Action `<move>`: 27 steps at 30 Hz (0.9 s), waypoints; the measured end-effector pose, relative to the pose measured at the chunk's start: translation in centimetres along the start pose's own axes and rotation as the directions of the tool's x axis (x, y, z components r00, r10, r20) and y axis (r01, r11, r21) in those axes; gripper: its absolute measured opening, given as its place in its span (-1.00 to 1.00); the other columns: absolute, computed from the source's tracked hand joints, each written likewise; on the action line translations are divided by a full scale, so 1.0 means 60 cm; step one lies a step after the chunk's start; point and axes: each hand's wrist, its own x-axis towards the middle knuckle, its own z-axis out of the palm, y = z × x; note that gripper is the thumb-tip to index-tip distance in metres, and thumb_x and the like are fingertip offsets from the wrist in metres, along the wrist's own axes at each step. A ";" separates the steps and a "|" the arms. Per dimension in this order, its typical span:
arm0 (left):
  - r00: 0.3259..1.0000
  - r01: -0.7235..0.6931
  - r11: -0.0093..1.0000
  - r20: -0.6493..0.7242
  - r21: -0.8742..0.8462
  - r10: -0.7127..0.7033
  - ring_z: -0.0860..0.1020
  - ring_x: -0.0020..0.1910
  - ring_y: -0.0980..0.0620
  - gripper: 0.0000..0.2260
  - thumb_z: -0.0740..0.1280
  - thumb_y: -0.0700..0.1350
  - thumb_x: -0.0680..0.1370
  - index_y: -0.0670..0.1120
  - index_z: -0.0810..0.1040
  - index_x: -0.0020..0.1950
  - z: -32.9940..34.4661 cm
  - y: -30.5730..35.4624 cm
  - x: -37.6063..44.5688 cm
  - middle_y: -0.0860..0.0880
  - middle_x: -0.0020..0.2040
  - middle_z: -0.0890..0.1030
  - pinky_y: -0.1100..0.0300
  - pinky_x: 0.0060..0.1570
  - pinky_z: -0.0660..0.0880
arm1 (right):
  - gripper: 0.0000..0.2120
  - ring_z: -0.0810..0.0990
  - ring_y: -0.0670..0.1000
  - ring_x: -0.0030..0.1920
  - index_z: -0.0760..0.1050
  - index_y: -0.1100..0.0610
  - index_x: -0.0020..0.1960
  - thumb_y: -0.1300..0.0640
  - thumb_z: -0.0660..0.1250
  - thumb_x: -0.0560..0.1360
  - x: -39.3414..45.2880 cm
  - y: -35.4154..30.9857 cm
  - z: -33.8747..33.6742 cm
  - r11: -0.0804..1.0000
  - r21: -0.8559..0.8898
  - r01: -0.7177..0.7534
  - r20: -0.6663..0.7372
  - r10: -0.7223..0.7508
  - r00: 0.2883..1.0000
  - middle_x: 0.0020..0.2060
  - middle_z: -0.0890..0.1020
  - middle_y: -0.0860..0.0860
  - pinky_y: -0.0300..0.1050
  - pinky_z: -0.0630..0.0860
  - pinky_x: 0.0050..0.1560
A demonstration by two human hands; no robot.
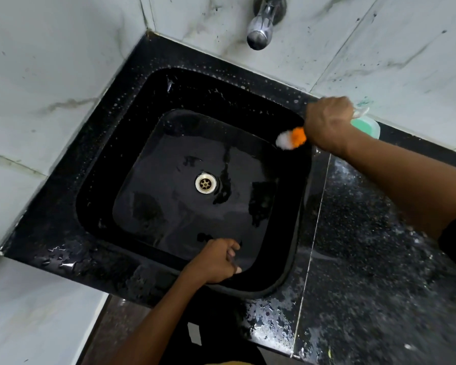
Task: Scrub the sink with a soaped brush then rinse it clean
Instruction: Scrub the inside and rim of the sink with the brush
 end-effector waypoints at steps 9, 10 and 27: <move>1.000 -0.027 1.000 0.004 0.005 0.027 0.57 -0.11 0.11 -0.51 0.57 -0.18 0.38 -0.12 0.57 0.29 -0.002 0.005 -0.007 0.02 -0.04 0.58 0.34 -0.03 0.53 | -0.76 0.65 0.07 0.01 0.61 0.07 0.07 0.08 0.18 0.57 -0.066 -0.018 0.006 0.938 -0.217 0.269 0.006 -0.275 0.961 0.02 0.66 0.04 -0.17 0.41 -0.18; 1.000 -0.031 1.000 0.001 0.003 0.031 0.56 -0.12 0.12 -0.51 0.57 -0.19 0.38 -0.12 0.57 0.29 -0.001 0.004 -0.008 0.01 -0.03 0.59 0.41 -0.09 0.50 | -0.76 0.65 0.07 0.04 0.60 0.07 0.11 0.08 0.18 0.57 -0.081 -0.026 0.015 0.906 -0.234 0.354 0.073 -0.347 0.935 0.06 0.65 0.04 -0.16 0.42 -0.19; 0.997 -0.077 0.997 0.021 0.025 0.077 0.62 0.01 0.01 -0.51 0.55 -0.21 0.38 -0.13 0.56 0.29 -0.008 0.007 -0.015 -0.05 0.01 0.61 0.36 -0.05 0.51 | -0.70 0.62 0.09 0.07 0.47 0.04 0.28 0.20 0.21 0.57 -0.169 -0.070 0.023 0.900 -0.274 0.339 0.245 -0.276 0.930 0.10 0.60 0.03 -0.15 0.48 -0.19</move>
